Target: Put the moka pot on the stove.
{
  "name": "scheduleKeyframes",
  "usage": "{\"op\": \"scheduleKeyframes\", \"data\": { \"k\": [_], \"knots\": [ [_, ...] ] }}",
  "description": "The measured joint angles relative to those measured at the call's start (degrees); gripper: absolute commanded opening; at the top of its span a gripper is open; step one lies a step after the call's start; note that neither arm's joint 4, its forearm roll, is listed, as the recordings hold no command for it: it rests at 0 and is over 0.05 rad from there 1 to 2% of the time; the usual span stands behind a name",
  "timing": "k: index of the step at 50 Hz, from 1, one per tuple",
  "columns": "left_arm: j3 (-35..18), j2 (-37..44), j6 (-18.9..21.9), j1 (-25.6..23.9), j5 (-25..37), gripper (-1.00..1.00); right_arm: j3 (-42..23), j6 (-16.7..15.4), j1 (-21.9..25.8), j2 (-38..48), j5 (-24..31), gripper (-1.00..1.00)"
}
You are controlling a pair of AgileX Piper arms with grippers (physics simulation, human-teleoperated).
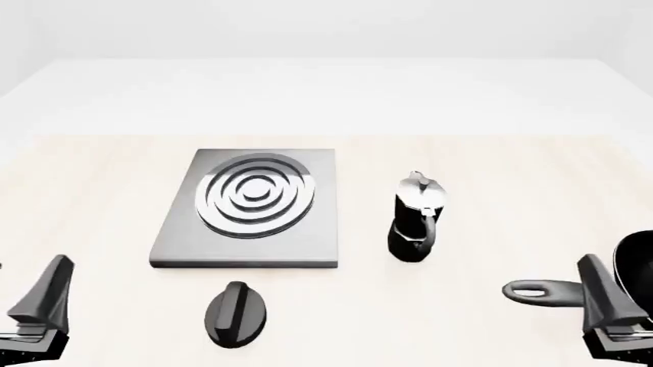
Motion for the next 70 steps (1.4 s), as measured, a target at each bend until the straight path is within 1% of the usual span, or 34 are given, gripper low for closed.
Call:
{"op": "scheduleKeyframes", "data": {
  "k": [14, 21, 32, 46, 57, 70],
  "knots": [
    [0.0, 0.0, 0.0, 0.0, 0.0, 1.0, -0.2, -0.5, 1.8, 1.7, -1.1, 1.0],
    [0.0, 0.0, 0.0, 0.0, 0.0, 1.0, -0.2, -0.5, 3.5, 3.1, -2.2, 1.0],
    [0.0, 0.0, 0.0, 0.0, 0.0, 1.0, -0.2, -0.3, 6.8, 7.6, -6.4, 1.0],
    [0.0, 0.0, 0.0, 0.0, 0.0, 1.0, -0.3, 0.9, 11.3, 12.7, -11.0, 1.0],
    [0.0, 0.0, 0.0, 0.0, 0.0, 1.0, -0.2, 1.7, 15.1, 19.7, -17.2, 1.0],
    [0.0, 0.0, 0.0, 0.0, 0.0, 1.0, -0.1, 1.6, 18.5, 26.8, -23.7, 1.0]
  ]
}}
